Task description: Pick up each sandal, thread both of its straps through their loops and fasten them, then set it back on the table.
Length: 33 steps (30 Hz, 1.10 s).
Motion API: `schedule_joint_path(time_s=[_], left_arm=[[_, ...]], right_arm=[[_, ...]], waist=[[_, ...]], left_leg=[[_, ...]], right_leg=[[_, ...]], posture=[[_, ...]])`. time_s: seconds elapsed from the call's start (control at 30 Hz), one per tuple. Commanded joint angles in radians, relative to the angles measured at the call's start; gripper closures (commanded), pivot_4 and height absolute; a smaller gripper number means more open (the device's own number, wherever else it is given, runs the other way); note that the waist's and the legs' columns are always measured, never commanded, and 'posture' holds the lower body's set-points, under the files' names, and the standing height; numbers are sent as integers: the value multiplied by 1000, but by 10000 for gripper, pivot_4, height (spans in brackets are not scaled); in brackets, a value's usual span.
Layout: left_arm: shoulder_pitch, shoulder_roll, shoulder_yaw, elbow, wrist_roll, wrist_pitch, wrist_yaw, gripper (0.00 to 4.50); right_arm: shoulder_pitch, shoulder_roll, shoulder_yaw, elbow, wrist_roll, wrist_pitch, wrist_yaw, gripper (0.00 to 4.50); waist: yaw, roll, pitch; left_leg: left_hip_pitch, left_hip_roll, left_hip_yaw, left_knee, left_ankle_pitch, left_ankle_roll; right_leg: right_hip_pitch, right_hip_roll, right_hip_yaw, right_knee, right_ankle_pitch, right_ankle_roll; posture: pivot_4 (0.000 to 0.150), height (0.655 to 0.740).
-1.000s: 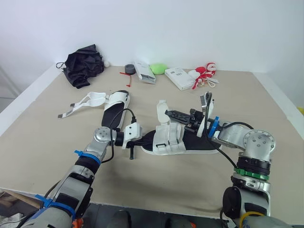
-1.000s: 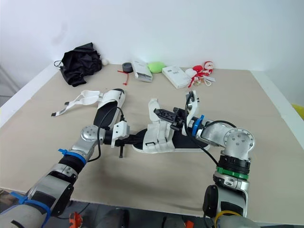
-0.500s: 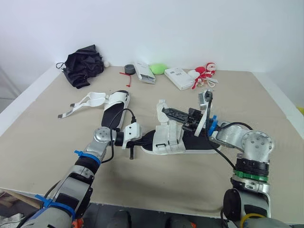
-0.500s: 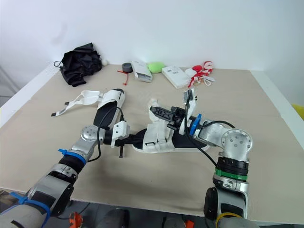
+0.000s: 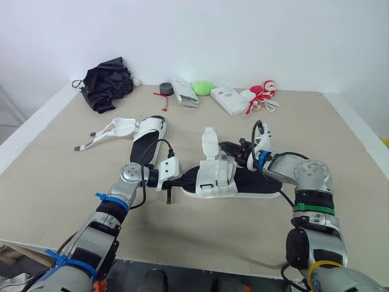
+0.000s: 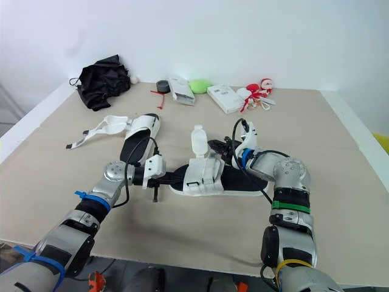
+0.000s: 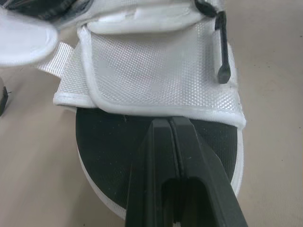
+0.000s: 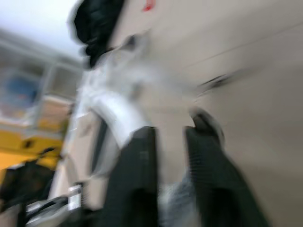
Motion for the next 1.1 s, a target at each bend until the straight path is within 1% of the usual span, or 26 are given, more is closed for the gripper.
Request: schedule_joint_path(time_s=[0.03, 0.07, 0.1, 0.13, 0.33, 0.47, 0.53, 0.63, 0.73, 0.9, 1.1], left_arm=[[120, 29, -112, 147, 150, 106, -4, 45000], [121, 29, -112, 147, 150, 106, -4, 45000], [120, 28, -112, 148, 150, 106, -3, 45000], [119, 28, -112, 149, 150, 106, -3, 45000], [116, 24, -112, 155, 152, 105, 1, 45000], [117, 18, -114, 153, 151, 106, 3, 45000], [117, 17, -115, 153, 151, 105, 2, 45000], [115, 17, -115, 157, 153, 103, 2, 45000], [110, 17, -115, 160, 154, 102, 3, 45000], [105, 21, -111, 159, 153, 103, 6, 45000], [115, 30, -107, 149, 150, 105, 10, 45000]], right_arm=[[-21, 3, 5, -19, -29, 17, 0, 19391], [-29, 7, 1, -14, -34, 21, -7, 14327], [-38, 9, -4, -5, -40, 23, -14, 11439], [-47, 9, -8, 5, -46, 27, -18, 7187], [-100, -34, 4, 27, -82, 7, 55, 7187], [-201, -107, -40, 87, -87, -38, 135, 7187], [-237, -131, -23, 65, -68, 9, 197, 7187], [-268, -145, 56, 30, -64, 87, 272, 7187], [-300, -147, 131, 60, -108, 105, 332, 7187], [-362, -141, 258, 198, -221, 47, 472, 7187], [-406, -85, 348, 343, -311, -15, 629, 7187]], waist=[[0, 1, -1], [0, 1, -1], [0, 1, -1], [0, 1, -1], [0, 2, 0], [0, 3, 1], [0, 4, 2], [0, 5, 3], [0, 5, 2], [0, 4, 3], [-2, 5, 3]], left_leg=[[0, 0, 0, 0, 0, 0], [0, 0, 0, 0, 0, 0], [0, 0, 0, 0, 0, 0], [0, 0, 0, 0, 0, 0], [0, 0, 0, 0, 0, 1], [0, 0, 0, 0, 0, 1], [0, 0, 0, 0, 0, 1], [-1, -1, 0, 0, 1, 1], [0, -1, 0, 0, 1, 1], [-1, -2, 1, 0, 1, 1], [-1, -2, 0, 0, 1, 1]], right_leg=[[0, 0, 0, 0, 0, 0], [0, 0, 0, 0, 0, 0], [0, 0, 0, 0, 0, 0], [0, 0, 0, 0, 0, 0], [0, 0, 0, 0, 0, 0], [0, 0, 0, 0, 0, 0], [0, 0, 0, 0, 0, 0], [0, -1, 0, 0, 0, 0], [0, 0, 0, 0, 0, 0], [0, -2, 0, 0, 0, 0], [0, -1, 0, 0, 0, 1]], posture=[[1500, 7400], [1500, 7400], [1500, 7400], [1500, 7400], [1500, 7400], [1500, 7400], [1500, 7400], [1500, 7400], [1500, 7400], [1500, 7400], [1500, 7400]])
